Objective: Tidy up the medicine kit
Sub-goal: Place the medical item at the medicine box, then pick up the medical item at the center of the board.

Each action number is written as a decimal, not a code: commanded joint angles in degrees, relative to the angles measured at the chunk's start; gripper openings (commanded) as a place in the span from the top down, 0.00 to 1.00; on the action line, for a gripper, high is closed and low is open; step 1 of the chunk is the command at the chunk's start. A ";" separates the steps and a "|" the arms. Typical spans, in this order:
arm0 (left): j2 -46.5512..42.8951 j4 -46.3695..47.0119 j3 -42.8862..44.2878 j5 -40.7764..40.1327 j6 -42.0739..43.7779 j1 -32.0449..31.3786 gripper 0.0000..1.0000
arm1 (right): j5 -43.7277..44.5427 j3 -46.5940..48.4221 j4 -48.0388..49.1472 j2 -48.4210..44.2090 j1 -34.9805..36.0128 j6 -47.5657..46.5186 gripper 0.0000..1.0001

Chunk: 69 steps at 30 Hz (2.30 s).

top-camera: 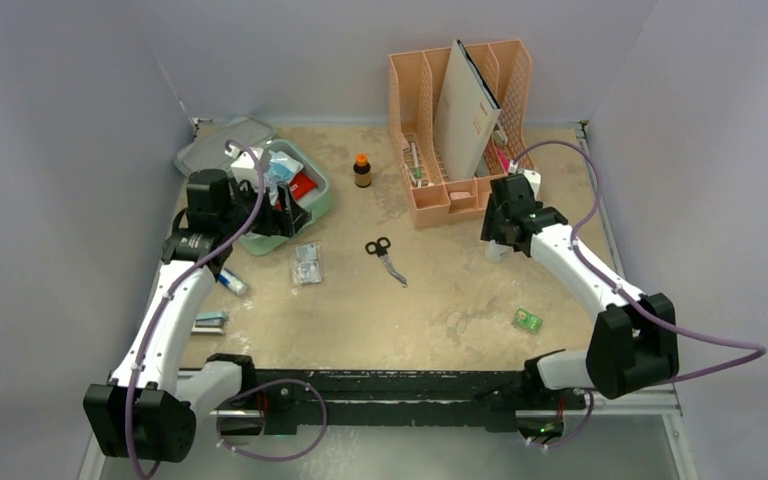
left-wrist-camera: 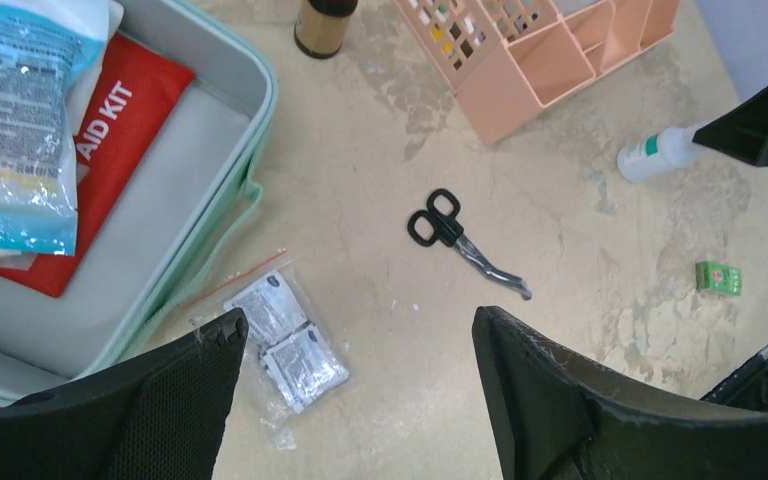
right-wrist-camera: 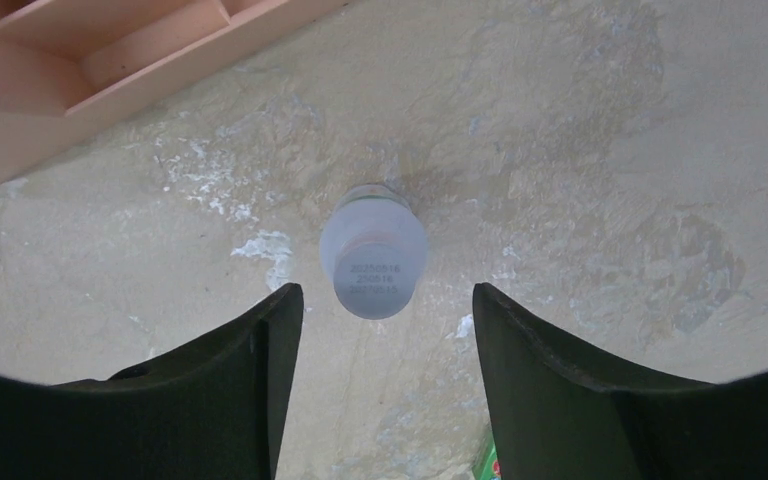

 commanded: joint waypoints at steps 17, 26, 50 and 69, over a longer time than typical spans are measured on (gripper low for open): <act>-0.89 -0.57 -1.53 -5.84 1.35 -2.45 0.22 | -2.49 -0.35 5.56 3.82 -1.93 -2.24 0.57; -2.48 -1.02 -1.60 -7.58 2.27 -2.45 0.22 | -6.34 -0.31 4.99 -0.23 -1.93 -2.29 0.74; -1.72 8.07 -4.38 19.71 -1.52 -2.78 0.22 | -56.09 3.65 11.34 -7.21 8.18 11.97 0.80; 5.00 6.22 -0.12 30.70 -3.02 -13.43 0.23 | -62.46 5.25 26.01 -2.90 14.96 21.87 0.81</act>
